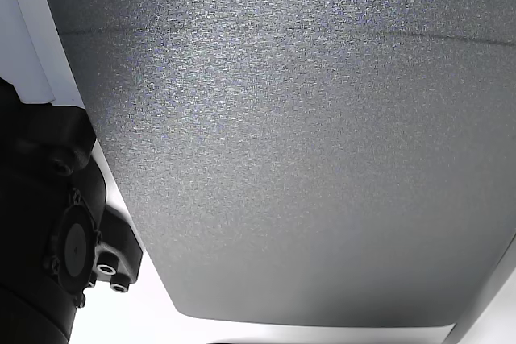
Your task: Grab top frame and put it into gray box.
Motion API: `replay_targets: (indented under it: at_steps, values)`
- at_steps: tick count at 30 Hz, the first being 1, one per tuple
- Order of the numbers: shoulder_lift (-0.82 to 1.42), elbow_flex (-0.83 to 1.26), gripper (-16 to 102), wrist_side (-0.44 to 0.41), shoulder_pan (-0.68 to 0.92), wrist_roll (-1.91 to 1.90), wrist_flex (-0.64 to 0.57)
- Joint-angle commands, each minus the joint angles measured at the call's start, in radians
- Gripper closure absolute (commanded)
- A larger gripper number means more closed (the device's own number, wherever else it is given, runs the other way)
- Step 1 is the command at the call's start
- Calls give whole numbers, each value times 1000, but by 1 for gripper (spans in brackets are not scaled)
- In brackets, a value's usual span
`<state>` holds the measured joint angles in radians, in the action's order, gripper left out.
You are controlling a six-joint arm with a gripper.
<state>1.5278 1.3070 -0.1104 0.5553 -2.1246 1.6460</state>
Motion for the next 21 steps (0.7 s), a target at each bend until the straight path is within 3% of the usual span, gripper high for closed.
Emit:
replay_targets:
  at_steps: [1,8,21]
  values:
    - [6,-14,99,11,-17,-252,11]
    - [-31,3,99,91,-64,-156,12]
    - [-78,2,99,92,-77,-14,12]
